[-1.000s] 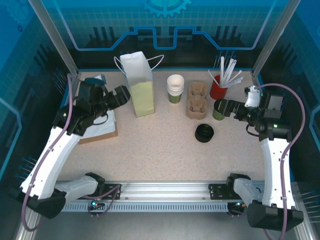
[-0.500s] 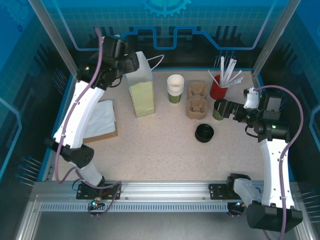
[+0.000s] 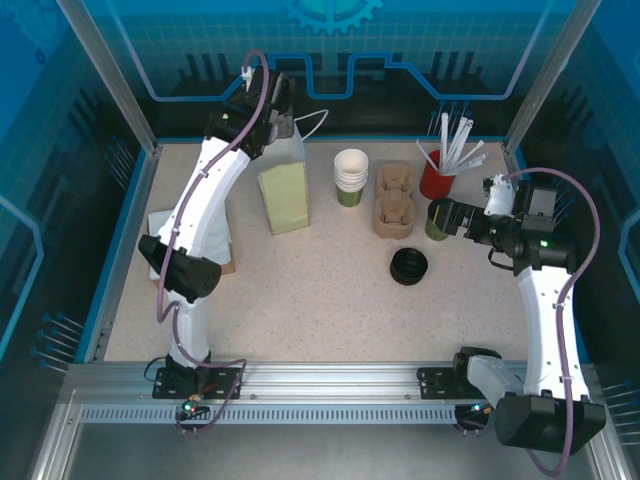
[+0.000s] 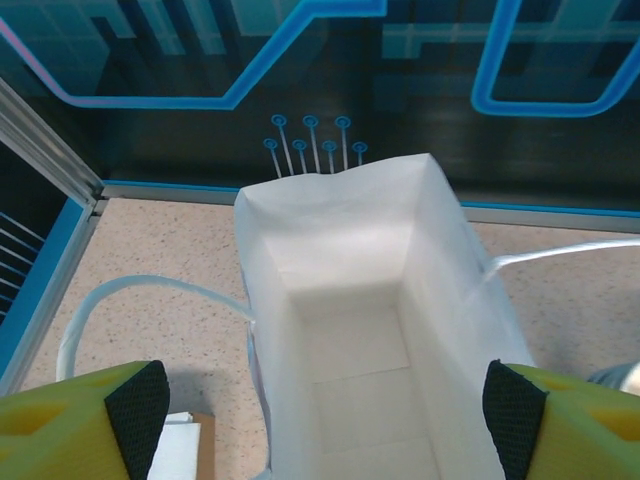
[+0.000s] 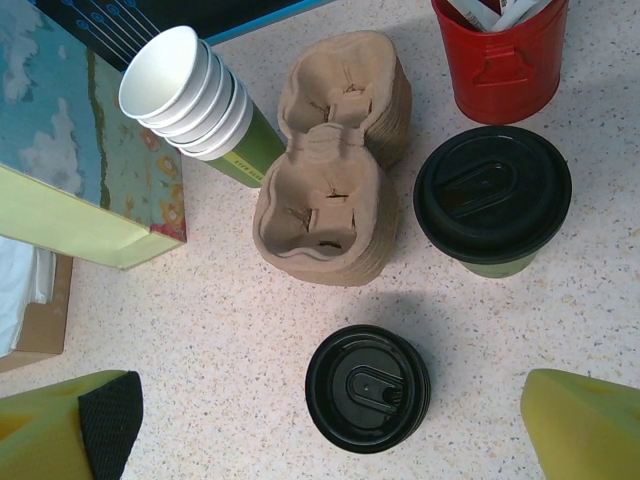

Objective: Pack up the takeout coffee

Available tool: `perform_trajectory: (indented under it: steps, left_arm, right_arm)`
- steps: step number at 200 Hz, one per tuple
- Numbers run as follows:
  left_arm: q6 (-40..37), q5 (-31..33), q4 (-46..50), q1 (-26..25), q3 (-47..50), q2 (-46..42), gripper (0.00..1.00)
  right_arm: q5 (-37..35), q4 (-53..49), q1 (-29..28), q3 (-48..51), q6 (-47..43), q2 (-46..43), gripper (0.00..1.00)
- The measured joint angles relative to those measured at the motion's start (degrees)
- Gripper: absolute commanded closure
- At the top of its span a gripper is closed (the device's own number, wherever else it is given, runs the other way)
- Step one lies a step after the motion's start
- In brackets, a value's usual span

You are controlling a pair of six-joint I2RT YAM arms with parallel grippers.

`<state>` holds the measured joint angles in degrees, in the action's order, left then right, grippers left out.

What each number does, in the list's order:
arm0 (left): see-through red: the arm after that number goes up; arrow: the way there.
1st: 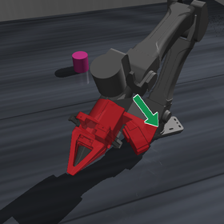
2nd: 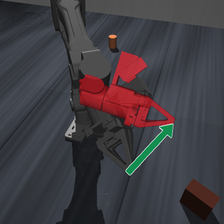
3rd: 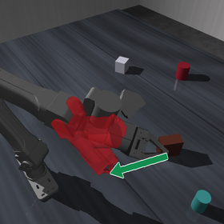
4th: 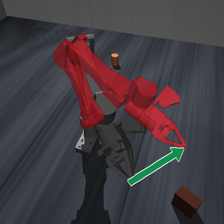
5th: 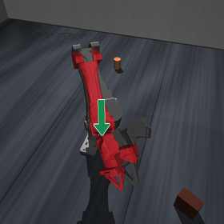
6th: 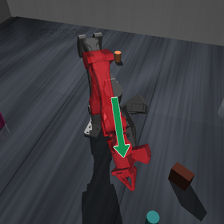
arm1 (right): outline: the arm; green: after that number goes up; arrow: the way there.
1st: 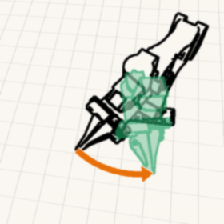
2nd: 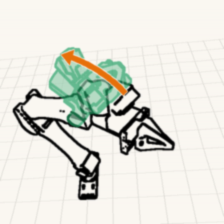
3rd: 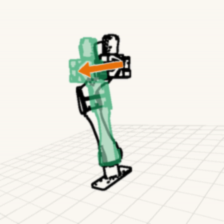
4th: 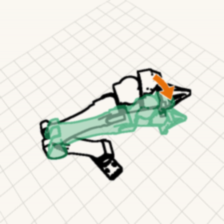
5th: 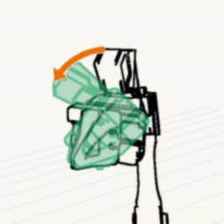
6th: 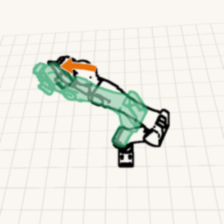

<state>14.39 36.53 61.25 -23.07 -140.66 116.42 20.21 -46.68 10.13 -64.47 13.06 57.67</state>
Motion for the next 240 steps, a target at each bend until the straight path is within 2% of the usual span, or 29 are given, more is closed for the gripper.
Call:
perform_trajectory:
  steps: [54,153,182,221,240]
  left_arm:
    - [0.7,0.6,0.2,2.4,3.0,1.2,0.17]
    - [5.0,-3.0,0.0,5.0,10.5,1.2,0.36]
    - [5.5,-4.0,-0.2,5.4,10.8,1.2,0.46]
    - [6.3,-5.4,-0.3,5.4,11.3,1.2,0.68]
    - [6.5,-5.9,-0.4,5.3,11.4,1.2,0.74]
  right_arm:
    - [0.0,0.0,0.0,0.0,0.0,0.2,0.00]
    - [0.2,0.0,0.0,0.8,0.0,0.6,0.00]
    - [0.2,0.0,0.0,0.8,0.0,0.8,0.00]
    - [0.2,0.0,0.0,1.2,0.0,0.9,0.00]
    - [0.2,0.0,0.0,1.3,0.0,0.9,0.00]
